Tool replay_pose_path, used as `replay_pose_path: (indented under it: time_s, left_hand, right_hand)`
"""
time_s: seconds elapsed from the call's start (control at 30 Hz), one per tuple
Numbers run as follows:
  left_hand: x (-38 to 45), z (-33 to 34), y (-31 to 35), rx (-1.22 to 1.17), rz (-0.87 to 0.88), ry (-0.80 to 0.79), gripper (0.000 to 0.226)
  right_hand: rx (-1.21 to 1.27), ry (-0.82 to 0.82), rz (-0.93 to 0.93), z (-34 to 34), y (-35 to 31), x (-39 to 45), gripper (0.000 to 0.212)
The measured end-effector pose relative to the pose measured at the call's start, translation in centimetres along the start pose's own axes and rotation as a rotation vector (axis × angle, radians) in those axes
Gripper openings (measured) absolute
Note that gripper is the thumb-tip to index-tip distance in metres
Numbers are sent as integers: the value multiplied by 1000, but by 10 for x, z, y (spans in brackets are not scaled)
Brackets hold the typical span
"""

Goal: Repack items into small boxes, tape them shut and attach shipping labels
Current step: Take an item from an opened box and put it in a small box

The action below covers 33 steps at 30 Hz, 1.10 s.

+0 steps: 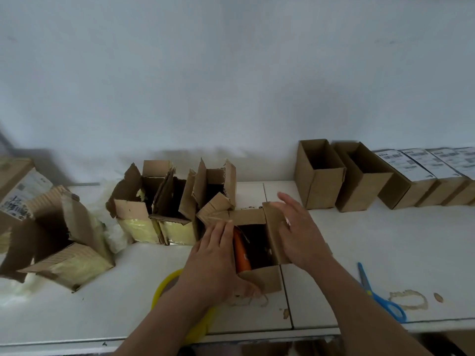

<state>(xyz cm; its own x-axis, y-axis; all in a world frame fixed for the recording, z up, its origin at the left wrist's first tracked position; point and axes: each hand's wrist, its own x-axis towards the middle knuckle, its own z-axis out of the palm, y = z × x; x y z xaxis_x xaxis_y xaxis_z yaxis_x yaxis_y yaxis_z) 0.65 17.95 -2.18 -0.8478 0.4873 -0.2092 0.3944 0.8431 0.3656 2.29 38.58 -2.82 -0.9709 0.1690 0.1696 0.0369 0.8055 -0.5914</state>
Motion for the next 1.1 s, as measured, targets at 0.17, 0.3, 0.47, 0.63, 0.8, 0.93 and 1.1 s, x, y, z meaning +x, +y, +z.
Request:
replay_pose_path:
  time_s: [0.17,0.3,0.47,0.63,0.8,0.93,1.1]
  left_hand:
    - [-1,-2,-3,-23,-10,-29,143]
    - [0,0,-7,-10,-3,6,144]
    - [0,0,-9,-2,23,64,144]
    - [1,0,-9,17,33,88,140]
    - [4,-3,-9,56,24,99,135]
    - [6,-6,-8,88,5,145,132]
    - [7,-11,-4,111,-2,151,126]
  right_hand:
    - [-284,-308,-102,-2,-9,31,59]
    - [-267,-331,-122,-8,-13,46,42]
    - [133,-251,203,-5,-16,62,49]
    - [414,-133,432,12,-14,67,32]
    - [473,-61,500,20,-14,73,28]
    - [344,-55,393,20,-19,72,32]
    - [173,115,148,5,-17,73,37]
